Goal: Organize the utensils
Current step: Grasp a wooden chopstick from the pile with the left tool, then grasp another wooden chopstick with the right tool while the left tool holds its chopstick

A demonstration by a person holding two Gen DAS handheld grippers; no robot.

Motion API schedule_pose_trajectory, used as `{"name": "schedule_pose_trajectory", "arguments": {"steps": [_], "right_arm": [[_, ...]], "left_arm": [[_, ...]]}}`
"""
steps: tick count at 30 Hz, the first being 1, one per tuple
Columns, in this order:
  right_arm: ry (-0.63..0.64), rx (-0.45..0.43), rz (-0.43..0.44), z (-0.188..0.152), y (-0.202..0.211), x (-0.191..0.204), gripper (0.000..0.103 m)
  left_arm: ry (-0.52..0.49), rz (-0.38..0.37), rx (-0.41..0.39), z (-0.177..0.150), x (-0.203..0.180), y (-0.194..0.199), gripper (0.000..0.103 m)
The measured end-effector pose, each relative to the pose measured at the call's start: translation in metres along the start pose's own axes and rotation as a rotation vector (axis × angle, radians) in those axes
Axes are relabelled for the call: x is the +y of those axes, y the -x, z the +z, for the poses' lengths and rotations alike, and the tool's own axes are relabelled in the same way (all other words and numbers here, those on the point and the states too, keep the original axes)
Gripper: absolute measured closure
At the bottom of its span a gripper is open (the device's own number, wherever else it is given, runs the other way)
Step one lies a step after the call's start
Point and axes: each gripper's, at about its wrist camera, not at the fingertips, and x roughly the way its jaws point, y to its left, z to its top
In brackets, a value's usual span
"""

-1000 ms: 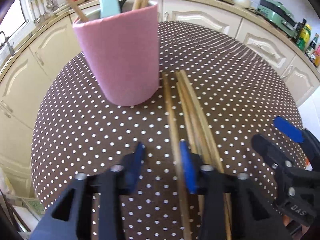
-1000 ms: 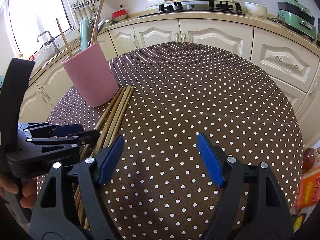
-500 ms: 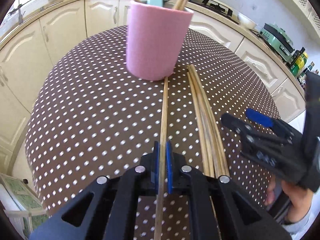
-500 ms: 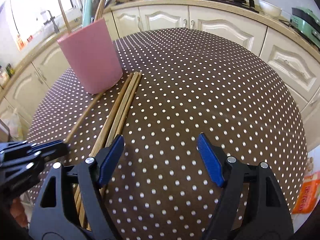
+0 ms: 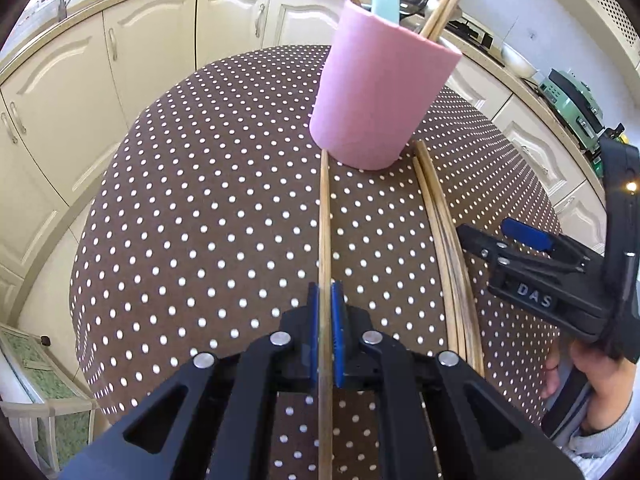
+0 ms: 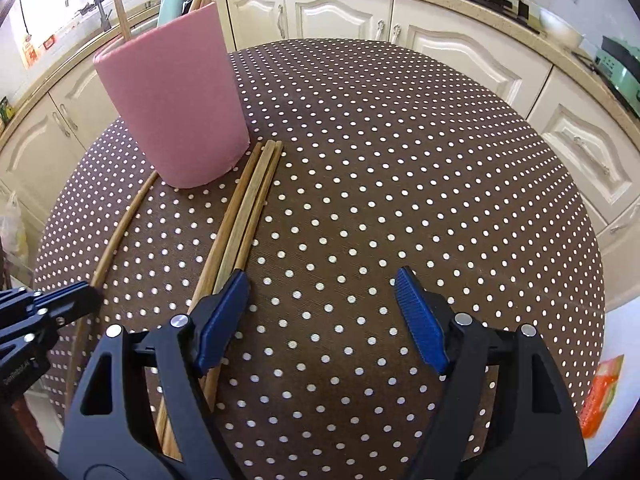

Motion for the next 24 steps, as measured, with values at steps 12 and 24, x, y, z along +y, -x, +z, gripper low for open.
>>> {"name": "schedule_pose_trajectory", "arguments": {"steps": [12, 24], "right_arm": [[0.022, 0.034, 0.007, 0.010, -0.003, 0.002, 0.028], [0.074, 0.118, -0.001, 0.036, -0.025, 0.000, 0.041]], "left_arm": [[-0.005, -0.023, 0.013, 0.014, 0.004, -0.009, 0.096], [-0.027, -0.007, 0.063, 0.038, -0.003, -0.023, 0.094]]}}
